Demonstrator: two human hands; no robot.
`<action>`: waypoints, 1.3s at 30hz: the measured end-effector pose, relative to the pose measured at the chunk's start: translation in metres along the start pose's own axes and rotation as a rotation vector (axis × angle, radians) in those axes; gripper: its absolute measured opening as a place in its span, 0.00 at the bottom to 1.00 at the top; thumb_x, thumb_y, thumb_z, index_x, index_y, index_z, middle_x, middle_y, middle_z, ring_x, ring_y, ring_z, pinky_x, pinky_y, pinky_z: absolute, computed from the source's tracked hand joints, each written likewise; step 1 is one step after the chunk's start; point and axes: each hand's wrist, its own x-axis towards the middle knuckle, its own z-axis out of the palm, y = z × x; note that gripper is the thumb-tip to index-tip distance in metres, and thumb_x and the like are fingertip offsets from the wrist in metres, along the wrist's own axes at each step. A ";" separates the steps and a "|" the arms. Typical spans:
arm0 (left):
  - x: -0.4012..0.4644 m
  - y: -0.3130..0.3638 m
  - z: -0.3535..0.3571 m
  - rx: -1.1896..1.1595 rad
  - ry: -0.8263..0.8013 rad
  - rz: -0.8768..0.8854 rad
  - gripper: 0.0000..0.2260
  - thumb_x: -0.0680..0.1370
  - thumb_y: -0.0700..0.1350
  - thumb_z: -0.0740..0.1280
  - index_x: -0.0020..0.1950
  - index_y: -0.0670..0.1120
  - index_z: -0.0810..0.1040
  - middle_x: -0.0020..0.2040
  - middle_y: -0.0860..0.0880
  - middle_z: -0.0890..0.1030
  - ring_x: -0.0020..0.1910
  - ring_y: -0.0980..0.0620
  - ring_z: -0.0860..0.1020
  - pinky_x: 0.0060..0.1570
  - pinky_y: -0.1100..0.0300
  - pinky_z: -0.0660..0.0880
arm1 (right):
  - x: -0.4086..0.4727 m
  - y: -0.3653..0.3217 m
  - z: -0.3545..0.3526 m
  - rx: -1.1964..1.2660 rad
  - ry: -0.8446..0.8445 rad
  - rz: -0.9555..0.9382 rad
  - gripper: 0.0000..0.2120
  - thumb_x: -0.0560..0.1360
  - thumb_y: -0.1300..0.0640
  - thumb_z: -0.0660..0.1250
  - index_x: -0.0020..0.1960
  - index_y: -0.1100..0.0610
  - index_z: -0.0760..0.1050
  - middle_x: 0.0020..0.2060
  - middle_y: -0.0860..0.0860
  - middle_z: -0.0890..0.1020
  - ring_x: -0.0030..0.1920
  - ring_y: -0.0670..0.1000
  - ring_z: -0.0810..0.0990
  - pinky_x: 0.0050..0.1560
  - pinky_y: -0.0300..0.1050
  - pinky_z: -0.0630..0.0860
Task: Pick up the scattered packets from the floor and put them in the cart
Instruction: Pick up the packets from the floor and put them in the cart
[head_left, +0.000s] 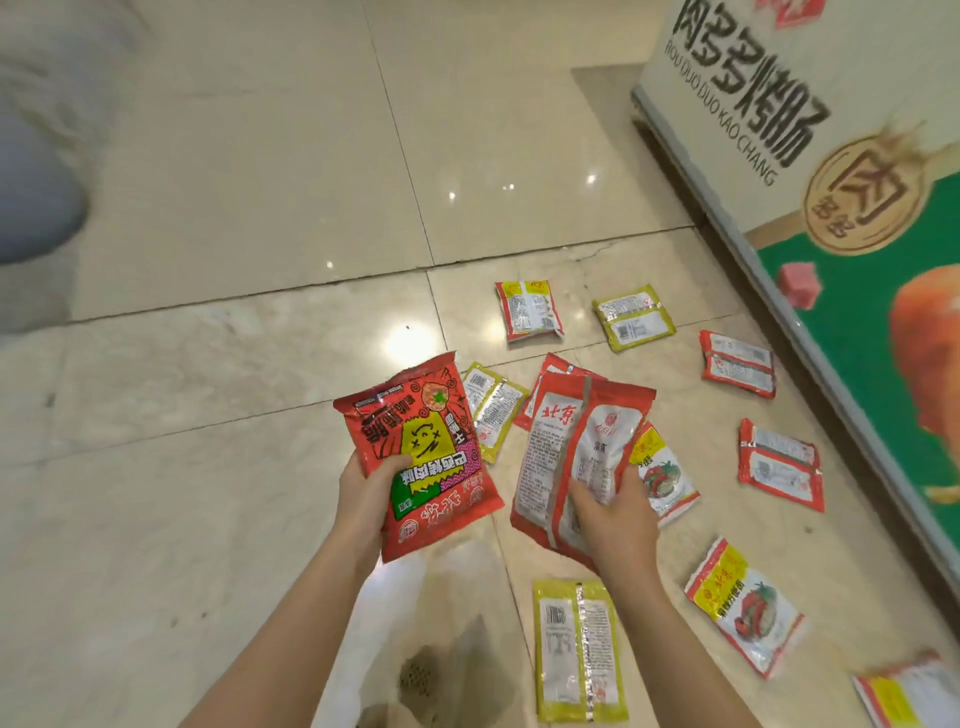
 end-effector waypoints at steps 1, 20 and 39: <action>-0.024 0.028 -0.001 0.002 -0.003 0.008 0.09 0.76 0.36 0.64 0.51 0.49 0.75 0.45 0.46 0.82 0.39 0.46 0.81 0.39 0.55 0.78 | -0.015 -0.027 -0.019 0.005 -0.004 -0.020 0.16 0.74 0.56 0.67 0.58 0.60 0.71 0.53 0.58 0.81 0.55 0.61 0.77 0.50 0.48 0.70; -0.444 0.300 -0.115 0.360 0.642 0.515 0.14 0.74 0.41 0.66 0.60 0.46 0.75 0.51 0.47 0.82 0.45 0.49 0.78 0.42 0.63 0.70 | -0.286 -0.345 -0.216 -0.035 -0.431 -0.768 0.13 0.73 0.54 0.68 0.56 0.55 0.72 0.49 0.56 0.82 0.51 0.60 0.79 0.45 0.47 0.72; -0.968 0.005 -0.396 0.297 2.015 0.010 0.15 0.76 0.45 0.62 0.62 0.47 0.65 0.39 0.50 0.74 0.44 0.41 0.78 0.36 0.56 0.66 | -0.899 -0.169 -0.177 -0.259 -1.472 -1.535 0.16 0.74 0.51 0.65 0.60 0.55 0.71 0.53 0.58 0.81 0.54 0.61 0.78 0.45 0.48 0.70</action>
